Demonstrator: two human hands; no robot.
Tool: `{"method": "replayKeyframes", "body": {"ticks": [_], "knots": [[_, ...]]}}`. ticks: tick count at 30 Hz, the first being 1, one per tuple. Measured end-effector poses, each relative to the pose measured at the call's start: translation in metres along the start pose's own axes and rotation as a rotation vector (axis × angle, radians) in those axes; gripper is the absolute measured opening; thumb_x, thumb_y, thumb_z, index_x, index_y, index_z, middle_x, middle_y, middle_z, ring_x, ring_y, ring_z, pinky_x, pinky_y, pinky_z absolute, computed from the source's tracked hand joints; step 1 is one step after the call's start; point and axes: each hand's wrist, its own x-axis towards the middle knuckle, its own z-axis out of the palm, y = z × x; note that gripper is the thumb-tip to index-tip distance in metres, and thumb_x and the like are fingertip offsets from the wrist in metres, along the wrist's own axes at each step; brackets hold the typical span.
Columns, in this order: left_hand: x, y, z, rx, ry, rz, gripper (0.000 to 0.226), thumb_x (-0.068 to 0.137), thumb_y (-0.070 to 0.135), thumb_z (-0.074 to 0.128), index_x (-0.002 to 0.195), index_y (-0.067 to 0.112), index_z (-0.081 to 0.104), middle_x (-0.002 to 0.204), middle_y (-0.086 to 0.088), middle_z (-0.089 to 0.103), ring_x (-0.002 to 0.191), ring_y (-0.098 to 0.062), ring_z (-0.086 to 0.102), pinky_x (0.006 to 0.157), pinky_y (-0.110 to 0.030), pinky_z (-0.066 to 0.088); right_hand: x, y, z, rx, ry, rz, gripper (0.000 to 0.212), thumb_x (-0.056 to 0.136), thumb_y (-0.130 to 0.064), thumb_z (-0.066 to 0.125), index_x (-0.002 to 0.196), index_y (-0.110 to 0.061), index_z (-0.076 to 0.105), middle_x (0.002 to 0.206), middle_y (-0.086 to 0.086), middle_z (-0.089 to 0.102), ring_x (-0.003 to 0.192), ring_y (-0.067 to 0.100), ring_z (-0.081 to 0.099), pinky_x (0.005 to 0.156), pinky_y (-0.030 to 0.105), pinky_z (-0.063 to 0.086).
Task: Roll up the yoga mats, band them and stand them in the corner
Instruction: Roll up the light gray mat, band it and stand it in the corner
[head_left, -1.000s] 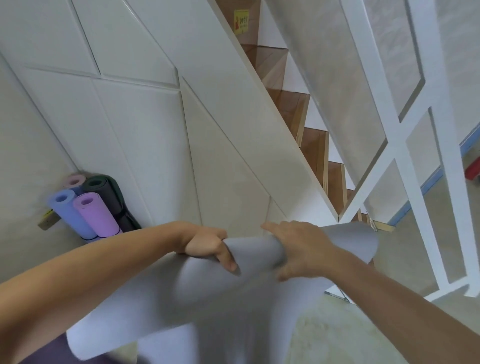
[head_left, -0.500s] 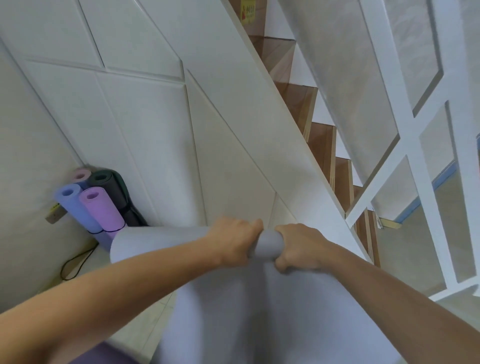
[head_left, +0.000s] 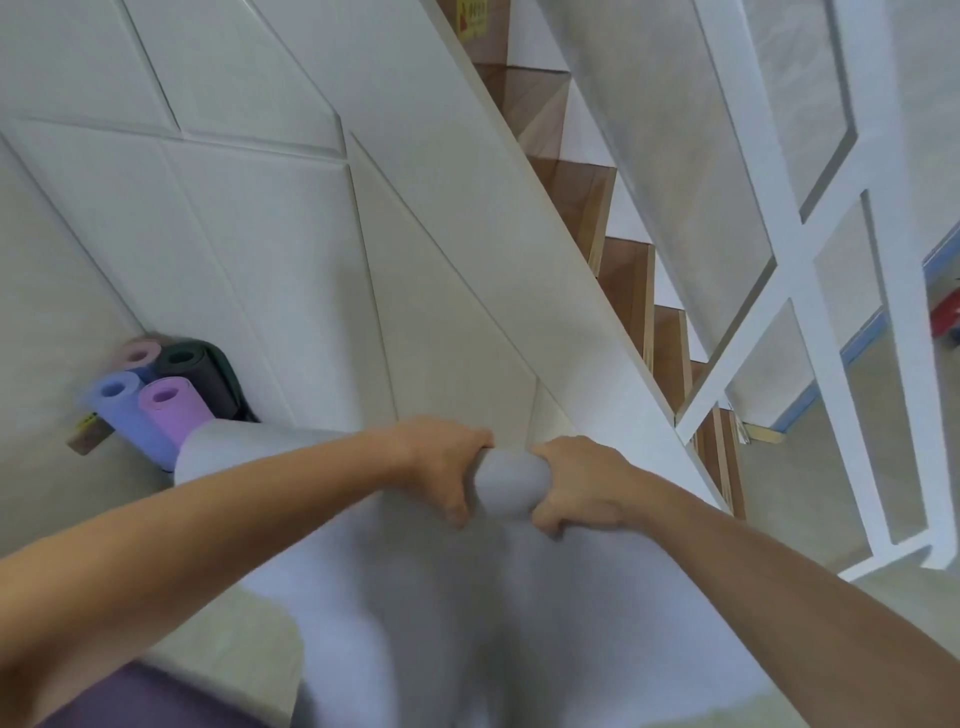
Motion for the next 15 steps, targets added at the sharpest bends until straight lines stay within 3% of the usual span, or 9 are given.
{"method": "replayKeyframes", "body": {"ticks": [2, 4, 7, 8, 10, 12, 13, 15], "knots": [[-0.004, 0.005, 0.011, 0.343, 0.274, 0.009, 0.073, 0.066, 0.045, 0.079, 0.126, 0.021, 0.046, 0.115, -0.003, 0.063, 0.104, -0.030, 0.063, 0.070, -0.030, 0.037, 0.001, 0.004, -0.004, 0.158, -0.079, -0.010, 0.041, 0.049, -0.024, 0.081, 0.087, -0.024, 0.063, 0.087, -0.002, 0.068, 0.079, 0.023, 0.067, 0.066, 0.040, 0.055], [-0.004, 0.006, 0.024, 0.334, 0.368, -0.006, 0.059, 0.071, 0.043, 0.073, 0.121, 0.021, 0.050, 0.112, -0.006, 0.066, 0.102, -0.033, 0.064, 0.070, -0.032, 0.040, -0.002, 0.002, -0.007, 0.071, -0.097, -0.031, 0.048, 0.056, -0.027, 0.081, 0.098, -0.028, 0.060, 0.093, -0.005, 0.066, 0.083, 0.020, 0.065, 0.069, 0.036, 0.052], [0.002, 0.005, 0.015, 0.018, 0.239, -0.071, 0.045, 0.063, 0.034, 0.078, 0.103, 0.020, 0.063, 0.097, -0.005, 0.072, 0.090, -0.030, 0.068, 0.068, -0.031, 0.051, -0.007, -0.004, 0.002, -0.388, 0.082, -0.094, 0.092, 0.067, -0.046, 0.079, 0.145, -0.035, 0.032, 0.121, -0.007, 0.054, 0.105, 0.021, 0.059, 0.081, 0.036, 0.047], [0.004, 0.003, 0.009, -0.162, 0.133, -0.078, 0.044, 0.057, 0.029, 0.080, 0.098, 0.019, 0.067, 0.092, -0.004, 0.073, 0.086, -0.028, 0.069, 0.068, -0.032, 0.055, -0.007, -0.005, 0.010, -0.496, 0.164, -0.114, 0.099, 0.070, -0.051, 0.078, 0.150, -0.032, 0.024, 0.126, -0.004, 0.050, 0.110, 0.023, 0.056, 0.082, 0.037, 0.046], [0.007, -0.001, -0.003, -0.462, -0.112, -0.033, 0.053, 0.047, 0.023, 0.081, 0.098, 0.013, 0.073, 0.093, -0.006, 0.077, 0.087, -0.029, 0.073, 0.074, -0.038, 0.060, -0.008, -0.007, 0.017, -0.491, 0.252, -0.129, 0.082, 0.073, -0.053, 0.074, 0.141, -0.031, 0.034, 0.120, -0.003, 0.056, 0.103, 0.023, 0.057, 0.076, 0.034, 0.043], [0.006, -0.001, -0.010, -0.554, -0.250, -0.004, 0.066, 0.043, 0.025, 0.081, 0.107, 0.011, 0.071, 0.101, -0.010, 0.076, 0.094, -0.032, 0.073, 0.079, -0.043, 0.061, -0.007, -0.008, 0.010, -0.382, 0.181, -0.119, 0.056, 0.071, -0.049, 0.074, 0.117, -0.034, 0.046, 0.101, -0.008, 0.063, 0.087, 0.020, 0.060, 0.069, 0.032, 0.044], [0.004, 0.000, -0.012, -0.493, -0.240, 0.004, 0.074, 0.042, 0.030, 0.082, 0.113, 0.014, 0.068, 0.107, -0.008, 0.074, 0.098, -0.031, 0.072, 0.082, -0.041, 0.060, -0.006, -0.007, 0.004, -0.304, 0.111, -0.103, 0.050, 0.067, -0.047, 0.075, 0.108, -0.034, 0.049, 0.094, -0.009, 0.064, 0.083, 0.018, 0.061, 0.069, 0.033, 0.047], [0.000, 0.006, -0.012, -0.118, -0.052, 0.015, 0.088, 0.049, 0.043, 0.086, 0.128, 0.024, 0.053, 0.118, -0.001, 0.065, 0.105, -0.025, 0.065, 0.086, -0.034, 0.053, -0.004, -0.003, -0.012, -0.080, -0.015, -0.059, 0.046, 0.058, -0.038, 0.081, 0.099, -0.031, 0.059, 0.088, -0.009, 0.067, 0.079, 0.014, 0.064, 0.072, 0.036, 0.055]]}}
